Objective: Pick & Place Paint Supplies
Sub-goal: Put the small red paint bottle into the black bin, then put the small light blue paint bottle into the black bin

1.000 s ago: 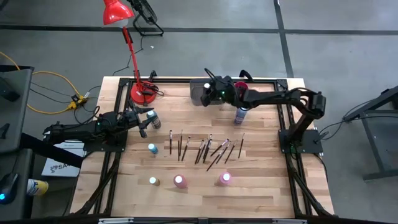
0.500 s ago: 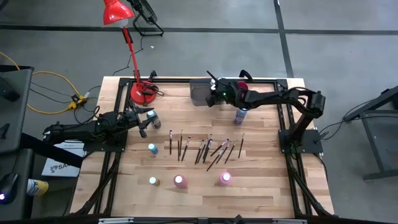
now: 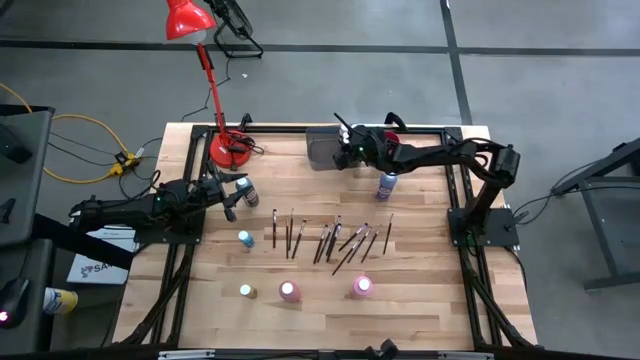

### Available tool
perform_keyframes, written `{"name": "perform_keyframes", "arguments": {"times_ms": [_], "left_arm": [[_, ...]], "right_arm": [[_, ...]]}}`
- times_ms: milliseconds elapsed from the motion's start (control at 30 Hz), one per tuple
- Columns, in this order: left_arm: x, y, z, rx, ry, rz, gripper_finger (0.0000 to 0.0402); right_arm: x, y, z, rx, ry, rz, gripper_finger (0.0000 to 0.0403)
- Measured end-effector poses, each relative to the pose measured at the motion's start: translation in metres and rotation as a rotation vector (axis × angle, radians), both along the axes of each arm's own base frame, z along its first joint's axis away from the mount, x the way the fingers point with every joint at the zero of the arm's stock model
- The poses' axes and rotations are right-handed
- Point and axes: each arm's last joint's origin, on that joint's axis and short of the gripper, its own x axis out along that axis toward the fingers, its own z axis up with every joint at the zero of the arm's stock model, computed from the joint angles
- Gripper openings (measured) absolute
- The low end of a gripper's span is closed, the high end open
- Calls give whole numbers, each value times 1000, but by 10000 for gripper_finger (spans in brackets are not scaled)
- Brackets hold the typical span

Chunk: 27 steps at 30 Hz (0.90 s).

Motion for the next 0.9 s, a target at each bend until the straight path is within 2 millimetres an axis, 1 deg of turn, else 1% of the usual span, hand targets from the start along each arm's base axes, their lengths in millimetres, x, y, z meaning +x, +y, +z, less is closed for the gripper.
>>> {"name": "perform_keyframes", "arguments": {"times_ms": [133, 433, 900], "left_arm": [[0, 0, 0, 0, -1, 0, 171], [0, 0, 0, 0, 0, 0, 171], [0, 0, 0, 0, 0, 0, 171]], "right_arm": [[0, 0, 0, 2, 7, 0, 136], [-1, 1, -2, 9, 26, 0, 136], [-2, 1, -2, -2, 49, 14, 160]]}}
